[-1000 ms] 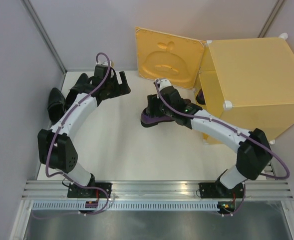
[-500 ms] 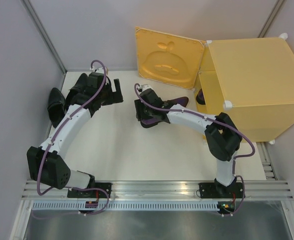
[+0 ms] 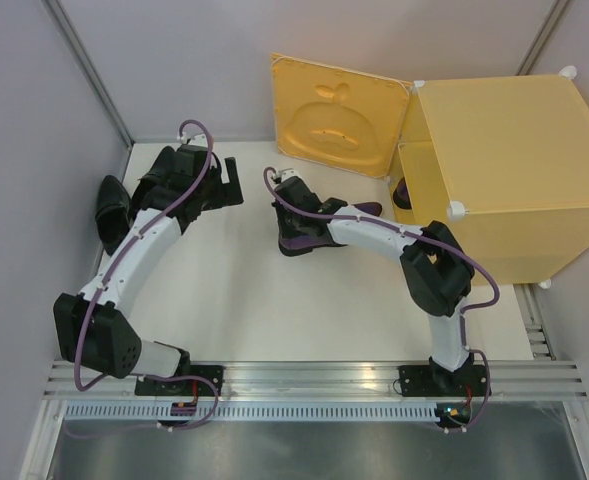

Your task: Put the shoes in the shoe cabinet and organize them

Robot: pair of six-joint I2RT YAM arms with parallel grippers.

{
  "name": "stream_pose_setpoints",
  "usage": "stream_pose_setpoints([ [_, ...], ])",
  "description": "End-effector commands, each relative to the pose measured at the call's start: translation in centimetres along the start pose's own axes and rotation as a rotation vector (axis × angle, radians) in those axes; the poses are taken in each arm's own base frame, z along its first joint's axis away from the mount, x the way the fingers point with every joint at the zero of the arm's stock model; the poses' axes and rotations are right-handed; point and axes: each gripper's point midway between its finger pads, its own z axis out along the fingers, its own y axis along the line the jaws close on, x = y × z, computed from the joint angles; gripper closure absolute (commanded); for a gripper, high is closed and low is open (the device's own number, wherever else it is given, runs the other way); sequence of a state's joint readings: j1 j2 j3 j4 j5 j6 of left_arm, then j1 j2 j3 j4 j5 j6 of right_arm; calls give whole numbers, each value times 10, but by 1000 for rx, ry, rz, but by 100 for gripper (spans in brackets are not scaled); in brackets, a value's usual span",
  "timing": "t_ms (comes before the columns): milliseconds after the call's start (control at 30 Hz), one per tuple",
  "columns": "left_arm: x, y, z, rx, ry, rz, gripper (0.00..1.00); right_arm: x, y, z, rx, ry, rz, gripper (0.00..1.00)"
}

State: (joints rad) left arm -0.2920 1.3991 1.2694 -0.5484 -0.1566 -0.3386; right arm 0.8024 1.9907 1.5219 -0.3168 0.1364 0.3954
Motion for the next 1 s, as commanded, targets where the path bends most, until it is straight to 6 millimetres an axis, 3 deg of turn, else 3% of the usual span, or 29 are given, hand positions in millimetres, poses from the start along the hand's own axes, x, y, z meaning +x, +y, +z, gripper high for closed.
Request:
stream_pose_setpoints([
  [0,-15,12,-11,-38,-62,32,1,-19,-8,-30,23,-37,22,99],
  [333,-26,25,-24,-94,-119,44,1,-25,-65,-70,93,-48,111,99],
  [667,-28,28,-27,-108,-127,55,1,-25,-117,-78,163,-26,105,99],
  [967,-29,31,-28,-124,-133,57,1,-36,-164,-81,239,-2,68,99],
])
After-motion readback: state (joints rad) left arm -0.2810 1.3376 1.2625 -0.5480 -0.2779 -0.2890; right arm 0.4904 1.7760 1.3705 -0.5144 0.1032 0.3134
